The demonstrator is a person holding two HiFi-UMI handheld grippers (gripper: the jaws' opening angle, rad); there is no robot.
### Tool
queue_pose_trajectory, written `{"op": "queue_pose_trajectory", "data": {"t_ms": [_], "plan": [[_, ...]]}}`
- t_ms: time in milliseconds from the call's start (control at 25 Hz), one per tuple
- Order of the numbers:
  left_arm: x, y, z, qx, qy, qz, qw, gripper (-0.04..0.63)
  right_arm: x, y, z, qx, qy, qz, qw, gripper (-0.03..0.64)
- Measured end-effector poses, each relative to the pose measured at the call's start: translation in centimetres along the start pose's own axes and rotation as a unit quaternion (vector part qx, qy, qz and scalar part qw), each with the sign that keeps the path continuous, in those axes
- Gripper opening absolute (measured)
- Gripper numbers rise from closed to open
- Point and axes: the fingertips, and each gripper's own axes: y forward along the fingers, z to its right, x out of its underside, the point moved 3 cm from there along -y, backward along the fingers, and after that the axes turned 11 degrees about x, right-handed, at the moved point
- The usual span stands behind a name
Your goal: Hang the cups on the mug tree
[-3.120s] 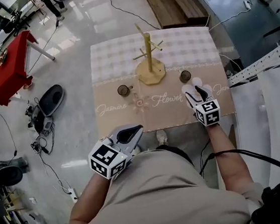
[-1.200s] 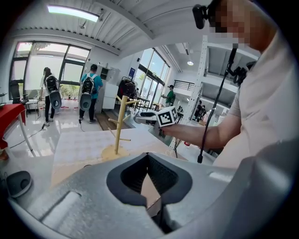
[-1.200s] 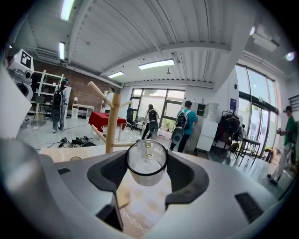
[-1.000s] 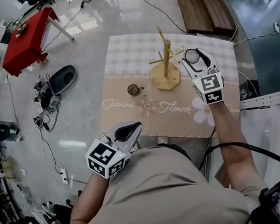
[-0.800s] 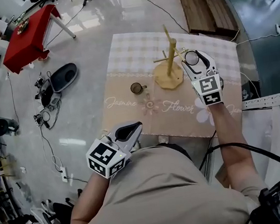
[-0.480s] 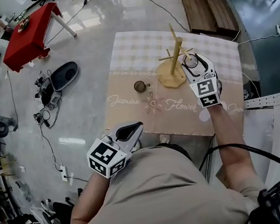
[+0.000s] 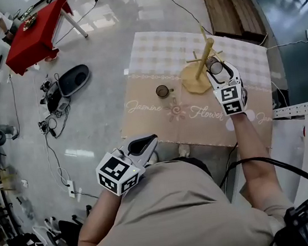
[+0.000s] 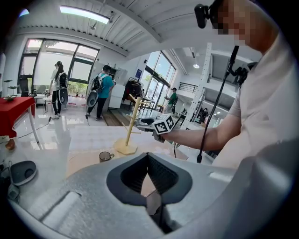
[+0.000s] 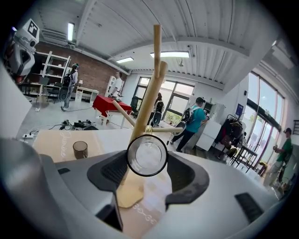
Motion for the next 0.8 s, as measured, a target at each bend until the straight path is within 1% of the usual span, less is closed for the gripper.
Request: {"op": "queue_pose_trajectory", "data": {"t_ms": [280, 480, 680, 720, 800], "plan": [[0.6, -1.8, -0.3, 0.005, 0.002, 0.005, 1.0000, 0.008, 0.3, -0.3, -0.7, 0.011, 0.006, -0.024, 1.000, 0.273], [1.1, -2.8, -0.5, 0.018, 0.001, 0.010, 0.9998, 0.008, 0.1, -2.1, -1.1, 0.025, 0.020, -0.033, 0.999, 0.273], [1.2, -3.6, -0.6, 0.043, 0.004, 0.014, 0.9990, 0.008, 0.1, -5.9, -2.6, 0.020, 0.067, -0.046, 0.997, 0.270], [1.2, -3.7, -0.5, 0.051, 0.005, 0.014, 0.9986, 0.008, 0.2, -7.0, -3.1, 0.018, 0.079, -0.050, 0.995, 0.263], [1.3, -3.9, -0.3, 0.065, 0.011, 0.010, 0.9977, 0.008, 0.4, -9.2, -4.4, 0.014, 0.094, -0.058, 0.994, 0.202]]}}
